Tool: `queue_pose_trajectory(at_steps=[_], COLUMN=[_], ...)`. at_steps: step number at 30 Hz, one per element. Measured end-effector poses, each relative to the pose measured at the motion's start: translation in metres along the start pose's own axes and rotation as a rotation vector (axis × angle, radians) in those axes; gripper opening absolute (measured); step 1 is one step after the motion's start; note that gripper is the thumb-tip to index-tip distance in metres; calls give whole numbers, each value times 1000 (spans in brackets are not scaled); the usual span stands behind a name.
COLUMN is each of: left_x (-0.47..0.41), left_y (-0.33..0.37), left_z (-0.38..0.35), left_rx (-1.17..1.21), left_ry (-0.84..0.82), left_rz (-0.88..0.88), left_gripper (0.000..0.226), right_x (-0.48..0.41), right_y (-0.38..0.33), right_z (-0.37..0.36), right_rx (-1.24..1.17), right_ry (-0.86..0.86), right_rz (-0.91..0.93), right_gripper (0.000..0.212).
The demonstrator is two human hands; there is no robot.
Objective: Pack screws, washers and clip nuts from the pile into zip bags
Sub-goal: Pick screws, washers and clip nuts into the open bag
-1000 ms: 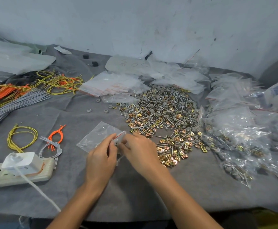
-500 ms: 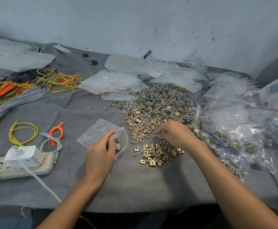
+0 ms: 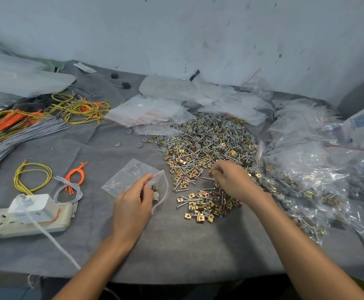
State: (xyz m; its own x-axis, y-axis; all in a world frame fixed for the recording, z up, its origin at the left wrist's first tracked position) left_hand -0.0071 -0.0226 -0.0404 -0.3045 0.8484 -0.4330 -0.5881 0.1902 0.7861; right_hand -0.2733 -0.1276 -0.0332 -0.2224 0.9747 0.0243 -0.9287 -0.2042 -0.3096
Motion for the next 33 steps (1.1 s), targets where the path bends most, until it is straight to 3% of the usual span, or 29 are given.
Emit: queue_pose_trajectory(at_steps=[2,6,9,19,24,27,30,33], left_x=[0,0,0,-1,0,0,0,0], left_y=[1,3,4,3,2,3,4,4], left_z=[0,1,2,1,1,1,2,2], left_rx=[-2,-7,-15,-7,-7,-22,-23,-19], left_ry=[-1,5,9,6,1,-2,-2,-7], left_rz=[-3,-13,-15,8,7,6,3,4], left_gripper=[26,26,26,27,27,27,27,28], right_x=[5,16,22,33,47,54,55,47], right_y=[7,10,4,-14,-49,-73,-83,-90], right_z=[3,-5,-11,-9,-23,-26,-30,-37], right_rx=[-277,-1074,-1338,-1314,-1669,-1755,-1635,-1250], right_ry=[48,26,-29,-34,-279,-380,-386,-269], right_rz=[-79,-271,-303,-223,-113,-24,-21,-59], right_gripper=[15,16,17,12,13,13,19,20])
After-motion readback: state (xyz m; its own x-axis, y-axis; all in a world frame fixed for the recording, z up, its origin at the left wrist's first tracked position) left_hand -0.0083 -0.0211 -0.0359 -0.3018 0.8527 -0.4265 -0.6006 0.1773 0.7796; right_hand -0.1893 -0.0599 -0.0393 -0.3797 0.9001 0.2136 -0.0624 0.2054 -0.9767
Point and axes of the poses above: each hand's wrist, its own x-axis away from the middle knuckle, its own z-axis out of the back of the hand, y = z × x, the point moved 8 cm from there along -x, towards the middle knuckle, and after that the axes turned 5 degrees about x, right-handed, at the moved point
